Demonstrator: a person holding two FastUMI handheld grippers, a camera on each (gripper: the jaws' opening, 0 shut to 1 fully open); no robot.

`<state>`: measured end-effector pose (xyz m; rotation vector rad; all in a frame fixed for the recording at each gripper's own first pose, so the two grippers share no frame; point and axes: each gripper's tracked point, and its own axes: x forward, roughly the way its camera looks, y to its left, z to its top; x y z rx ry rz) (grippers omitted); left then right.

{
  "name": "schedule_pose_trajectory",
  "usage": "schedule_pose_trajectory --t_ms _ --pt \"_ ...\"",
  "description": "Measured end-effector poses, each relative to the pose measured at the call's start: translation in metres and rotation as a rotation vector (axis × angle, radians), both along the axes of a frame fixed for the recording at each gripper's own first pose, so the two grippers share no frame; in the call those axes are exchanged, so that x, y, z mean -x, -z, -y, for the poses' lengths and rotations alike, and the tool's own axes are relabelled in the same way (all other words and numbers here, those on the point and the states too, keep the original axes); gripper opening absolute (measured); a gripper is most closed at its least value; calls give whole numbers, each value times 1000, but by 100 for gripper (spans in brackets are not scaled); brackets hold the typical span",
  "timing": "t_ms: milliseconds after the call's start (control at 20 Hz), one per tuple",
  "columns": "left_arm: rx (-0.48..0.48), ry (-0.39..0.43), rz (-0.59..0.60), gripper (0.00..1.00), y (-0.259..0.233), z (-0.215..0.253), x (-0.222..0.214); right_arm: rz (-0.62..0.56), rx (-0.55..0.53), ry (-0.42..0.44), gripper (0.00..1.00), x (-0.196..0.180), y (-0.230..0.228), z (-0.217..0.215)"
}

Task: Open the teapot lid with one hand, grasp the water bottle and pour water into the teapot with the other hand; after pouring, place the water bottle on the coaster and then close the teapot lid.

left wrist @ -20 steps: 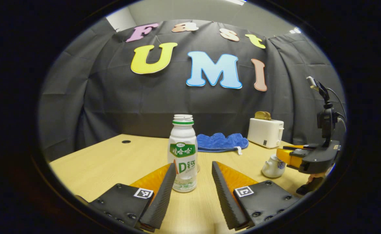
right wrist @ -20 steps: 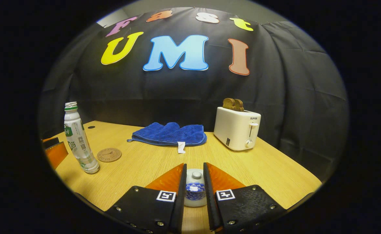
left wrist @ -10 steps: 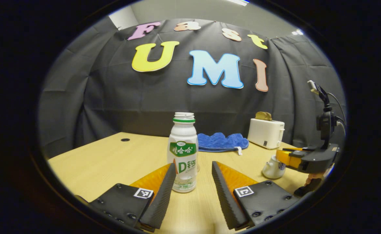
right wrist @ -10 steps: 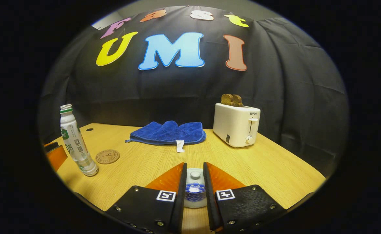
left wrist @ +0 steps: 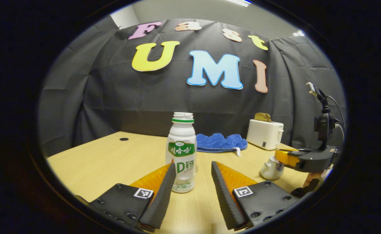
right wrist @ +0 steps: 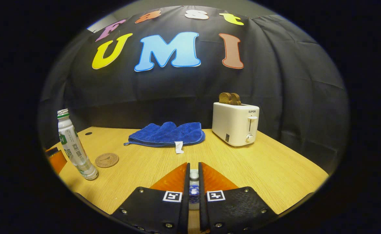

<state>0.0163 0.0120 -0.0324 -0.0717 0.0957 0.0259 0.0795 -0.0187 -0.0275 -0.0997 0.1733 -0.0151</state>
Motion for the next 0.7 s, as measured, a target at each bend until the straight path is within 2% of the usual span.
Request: schedule_pose_trajectory --t_ms 250,300,400,600,700 --pt "2 -8 0 74 -1 -4 0 -5 54 -3 13 1 -2 3" --pt "3 -7 0 74 0 -4 0 0 53 -3 4 3 -3 0" --pt "0 -11 -4 77 2 -6 -2 7 43 -11 3 1 -1 1" --pt "-3 -18 -1 74 3 -8 -4 45 -11 -30 4 4 -7 1" --pt "-9 -11 -3 82 2 -6 -6 87 -24 -33 4 7 -18 2"
